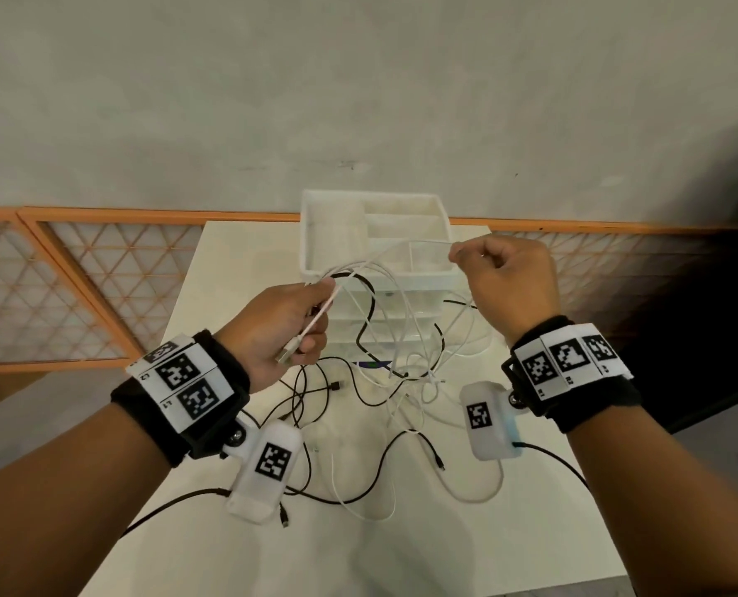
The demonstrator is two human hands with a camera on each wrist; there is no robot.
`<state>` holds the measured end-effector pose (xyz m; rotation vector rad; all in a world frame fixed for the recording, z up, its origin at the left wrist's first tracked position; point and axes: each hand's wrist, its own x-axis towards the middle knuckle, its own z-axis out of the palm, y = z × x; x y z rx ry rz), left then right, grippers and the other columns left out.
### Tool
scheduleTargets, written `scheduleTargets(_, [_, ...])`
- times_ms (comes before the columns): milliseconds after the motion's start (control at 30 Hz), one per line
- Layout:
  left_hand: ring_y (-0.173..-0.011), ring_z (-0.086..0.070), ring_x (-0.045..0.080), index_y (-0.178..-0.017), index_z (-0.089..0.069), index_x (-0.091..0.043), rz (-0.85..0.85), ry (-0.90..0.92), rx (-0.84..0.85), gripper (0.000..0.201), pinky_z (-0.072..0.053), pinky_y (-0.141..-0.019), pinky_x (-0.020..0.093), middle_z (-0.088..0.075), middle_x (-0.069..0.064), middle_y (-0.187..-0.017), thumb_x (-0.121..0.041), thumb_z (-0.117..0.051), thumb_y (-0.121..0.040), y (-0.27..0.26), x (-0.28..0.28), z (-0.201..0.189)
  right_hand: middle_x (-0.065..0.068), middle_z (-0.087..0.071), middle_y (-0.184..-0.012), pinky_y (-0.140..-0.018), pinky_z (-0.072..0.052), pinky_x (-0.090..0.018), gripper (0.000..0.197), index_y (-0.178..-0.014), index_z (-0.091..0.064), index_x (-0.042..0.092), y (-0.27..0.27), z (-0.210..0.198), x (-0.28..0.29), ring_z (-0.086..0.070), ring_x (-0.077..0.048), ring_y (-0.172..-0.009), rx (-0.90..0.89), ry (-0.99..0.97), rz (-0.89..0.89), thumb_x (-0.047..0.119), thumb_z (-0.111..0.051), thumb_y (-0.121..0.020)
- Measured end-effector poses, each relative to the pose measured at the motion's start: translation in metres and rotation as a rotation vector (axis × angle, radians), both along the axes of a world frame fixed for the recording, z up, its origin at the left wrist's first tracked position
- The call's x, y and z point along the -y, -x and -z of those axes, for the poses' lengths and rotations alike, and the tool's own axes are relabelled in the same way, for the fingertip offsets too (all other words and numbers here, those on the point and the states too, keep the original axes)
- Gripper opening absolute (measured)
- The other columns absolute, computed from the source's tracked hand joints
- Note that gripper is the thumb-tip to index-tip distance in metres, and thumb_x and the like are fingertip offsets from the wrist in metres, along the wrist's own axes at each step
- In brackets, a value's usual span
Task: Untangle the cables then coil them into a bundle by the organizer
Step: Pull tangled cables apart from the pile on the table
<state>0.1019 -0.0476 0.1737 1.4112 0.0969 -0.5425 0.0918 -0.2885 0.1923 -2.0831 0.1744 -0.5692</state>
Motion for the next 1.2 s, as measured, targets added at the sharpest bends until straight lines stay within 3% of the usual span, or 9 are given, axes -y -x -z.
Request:
scheduleTargets(233, [-0.046,-0.043,0.016,-0.082,-0.058,-0.013,0.109,-0.024,0.067,0.04,-0.036,-0.048,0.026,-0.053,0.004,-0.059,-0.049,-0.049,-0.097,0.004,-0.005,0.006,-0.021,-0.073,-0.086,-0.078,-0.058,-0.043,0.018,-0.076,-0.078,0.017,-0.001,0.004,0.003,-0.065,-0.035,-0.077,-0.01,0.015,0.011,0.029,-0.067,-0.085])
scheduleTargets(400, [-0.062,-0.061,0.023,-0.083,-0.057,-0.013,0.127,0.003,0.037,0.04,-0.053,-0.072,0.04,-0.048,0.003,-0.056,-0.05,-0.05,-0.095,0.008,-0.004,0.011,-0.007,-0.064,-0.06,-0.073,-0.057,-0.038,0.019,-0.076,-0.078,0.014,-0.002,0.004,0.001,-0.052,-0.014,-0.055,-0.014,0.065,0.033,0.027,-0.069,-0.087])
scheduleTargets(633, [-0.044,-0.028,0.01,-0.078,-0.055,-0.016,-0.03,0.01,0.101,0.031,-0.029,-0.035,0.02,-0.031,-0.004,-0.058,-0.041,-0.056,-0.097,0.003,-0.003,0.001,-0.004,-0.052,-0.058,-0.054,-0.043,-0.022,0.012,-0.081,-0.076,0.021,0.0,0.003,0.004,-0.045,-0.012,-0.053,0.124,-0.043,-0.084,0.029,-0.072,-0.089])
scheduleTargets(700, [-0.045,-0.023,0.01,-0.1,-0.06,-0.009,-0.141,0.131,0.113,0.026,-0.024,-0.032,0.019,-0.028,-0.004,-0.06,-0.035,-0.054,-0.099,-0.006,-0.009,-0.011,-0.007,-0.062,-0.061,-0.06,-0.049,-0.027,0.018,-0.08,-0.076,0.019,-0.002,0.03,0.02,-0.053,-0.015,-0.057,-0.026,0.062,-0.077,0.033,-0.07,-0.091])
scheduleTargets(800, [-0.041,-0.022,0.008,-0.072,-0.051,-0.018,-0.239,0.252,0.147,0.033,-0.02,-0.03,0.018,-0.028,-0.005,-0.054,-0.036,-0.053,-0.099,-0.017,-0.019,-0.029,-0.001,-0.069,-0.065,-0.068,-0.051,-0.029,0.033,-0.075,-0.076,0.014,0.009,0.101,0.052,-0.062,-0.018,-0.061,-0.562,0.342,-0.01,0.038,-0.063,-0.093])
scheduleTargets(900, [-0.039,-0.023,0.007,-0.066,-0.04,-0.021,-0.271,0.23,0.16,0.04,-0.019,-0.031,0.018,-0.03,-0.006,-0.051,-0.039,-0.053,-0.099,-0.019,-0.022,-0.032,-0.008,-0.074,-0.075,-0.053,-0.053,-0.024,0.03,-0.079,-0.076,0.013,0.025,0.146,0.081,-0.066,-0.019,-0.053,-0.894,0.144,0.111,0.038,-0.066,-0.092])
scheduleTargets(1033, [-0.04,-0.024,0.008,-0.07,-0.04,-0.019,-0.307,0.088,0.121,0.037,-0.019,-0.032,0.017,-0.031,-0.004,-0.053,-0.037,-0.052,-0.1,-0.018,-0.017,-0.006,-0.011,-0.073,-0.071,-0.071,-0.063,-0.043,0.034,-0.075,-0.071,0.017,0.003,0.114,0.089,-0.07,-0.026,-0.056,-0.542,-0.102,0.213,0.036,-0.055,-0.097])
scheduleTargets(1133, [-0.038,-0.024,0.008,-0.07,-0.039,-0.019,-0.342,0.044,0.058,0.037,-0.019,-0.032,0.016,-0.029,-0.004,-0.055,-0.038,-0.053,-0.099,-0.02,-0.013,0.008,-0.008,-0.072,-0.08,-0.067,-0.061,-0.035,0.031,-0.087,-0.067,0.018,-0.011,0.053,0.078,-0.071,-0.023,-0.065,-0.126,-0.281,0.168,0.032,-0.045,-0.104])
scheduleTargets(1200, [-0.037,-0.024,0.008,-0.071,-0.039,-0.019,-0.356,0.047,0.039,0.037,-0.019,-0.032,0.016,-0.029,-0.004,-0.056,-0.039,-0.054,-0.099,-0.021,-0.012,0.012,-0.011,-0.072,-0.089,-0.066,-0.06,-0.035,0.026,-0.095,-0.066,0.018,-0.013,0.042,0.076,-0.07,-0.024,-0.066,-0.163,-0.251,0.138,0.026,-0.043,-0.104])
